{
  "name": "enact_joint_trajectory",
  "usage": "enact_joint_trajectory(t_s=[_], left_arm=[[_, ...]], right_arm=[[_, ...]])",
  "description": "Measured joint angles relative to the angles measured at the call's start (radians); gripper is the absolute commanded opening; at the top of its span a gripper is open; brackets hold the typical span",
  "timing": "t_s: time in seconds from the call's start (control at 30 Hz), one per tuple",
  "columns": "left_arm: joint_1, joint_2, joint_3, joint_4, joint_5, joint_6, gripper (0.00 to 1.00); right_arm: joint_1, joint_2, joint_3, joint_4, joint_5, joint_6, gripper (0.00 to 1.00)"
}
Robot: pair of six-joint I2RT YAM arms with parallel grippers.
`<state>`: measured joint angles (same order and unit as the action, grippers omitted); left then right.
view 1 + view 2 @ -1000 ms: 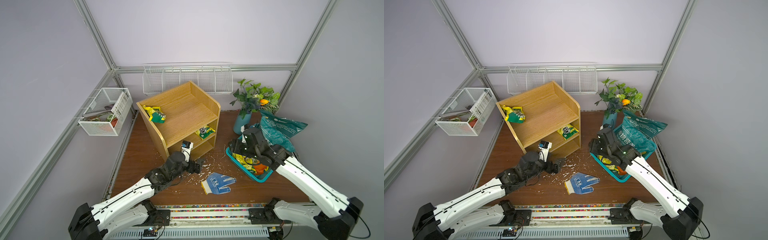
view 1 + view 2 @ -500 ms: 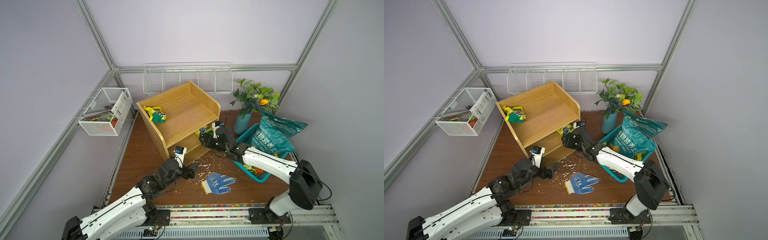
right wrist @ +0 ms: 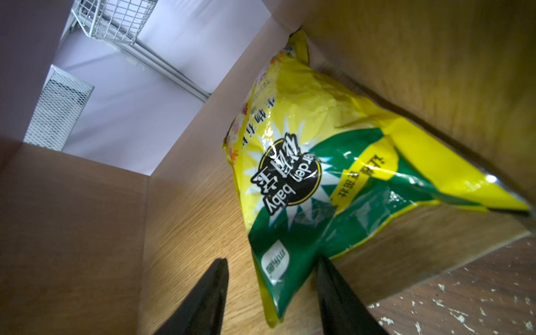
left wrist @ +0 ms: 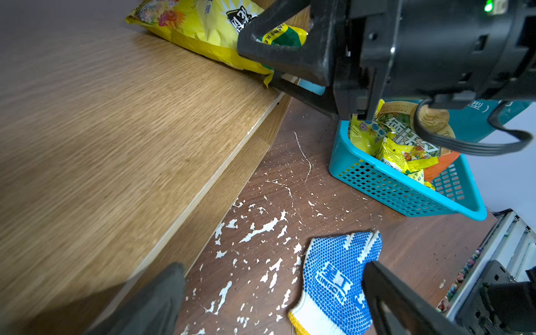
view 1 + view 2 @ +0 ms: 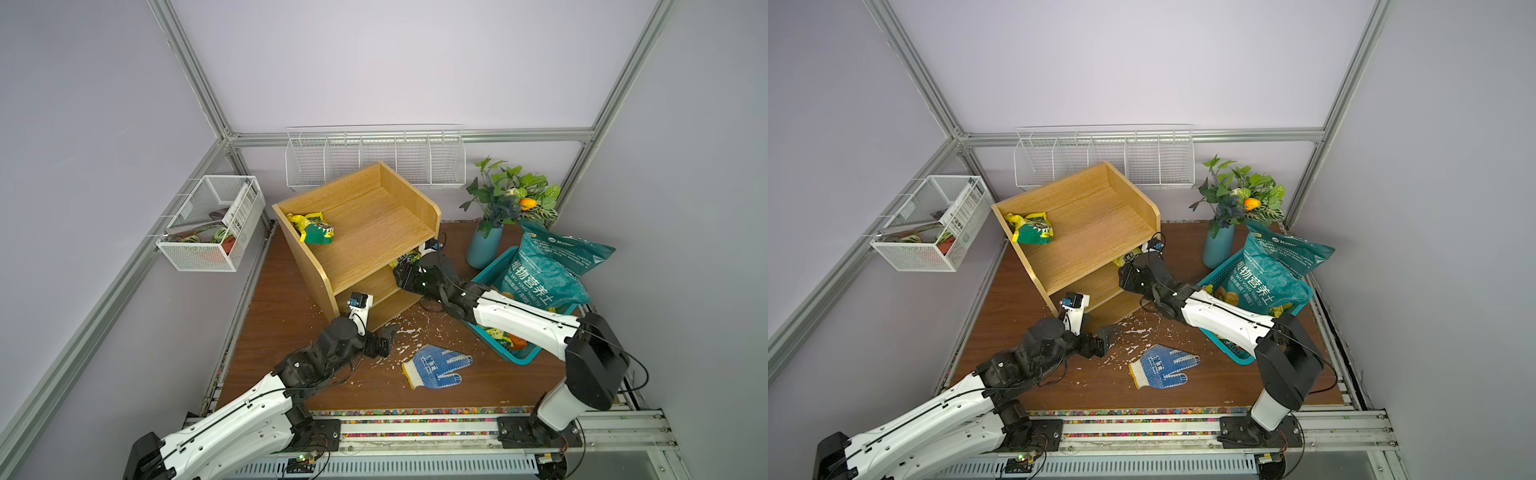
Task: Take down the fertilizer bag from the shelf
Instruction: Pick up the fertilizer bag from the shelf, then place the fertilizer bag in the storage box.
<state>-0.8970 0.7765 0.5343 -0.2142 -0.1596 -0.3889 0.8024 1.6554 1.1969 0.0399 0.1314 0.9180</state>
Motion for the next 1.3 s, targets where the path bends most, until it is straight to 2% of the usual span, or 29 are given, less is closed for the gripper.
enact_joint_trajectory(t_s=[0.03, 0.17, 0.2, 0.4, 0.57, 0.9, 1.03, 1.1, 1.3], left_arm=[[0.0, 0.001, 0.0, 0.001, 0.0, 0.0, 1.0], [0.0, 0.0, 0.0, 0.002, 0.0, 0.0, 1.0], [0.0, 0.0, 0.0, 0.002, -0.001, 0.0, 1.0], [0.0, -0.001, -0.002, 0.003, -0.001, 0.0, 1.0], [0.0, -0.001, -0.002, 0.003, -0.001, 0.0, 1.0], [0.0, 0.005, -0.002, 0.012, 0.0, -0.001, 1.0], [0.0, 0.031, -0.002, 0.037, 0.0, 0.001, 1.0], [0.003, 0.057, -0.002, 0.05, 0.002, 0.006, 1.0], [0.007, 0.152, 0.02, 0.076, 0.022, 0.035, 1.0]], right_arm=[[0.001, 0.005, 0.001, 0.006, 0.006, 0.001, 0.42], [0.005, 0.035, 0.001, 0.045, 0.011, -0.004, 0.05], [0.005, 0.04, 0.0, 0.053, 0.012, -0.003, 0.0], [0.005, 0.019, -0.056, 0.117, 0.023, 0.002, 0.0], [-0.005, -0.081, -0.166, 0.168, 0.012, -0.001, 0.0], [-0.077, -0.354, -0.248, 0.169, -0.175, -0.013, 0.0], [-0.108, -0.464, -0.249, 0.047, -0.207, -0.027, 0.0], [-0.118, -0.529, -0.23, -0.076, -0.199, -0.053, 0.0], [-0.122, -0.695, -0.075, -0.499, -0.085, -0.119, 0.0]])
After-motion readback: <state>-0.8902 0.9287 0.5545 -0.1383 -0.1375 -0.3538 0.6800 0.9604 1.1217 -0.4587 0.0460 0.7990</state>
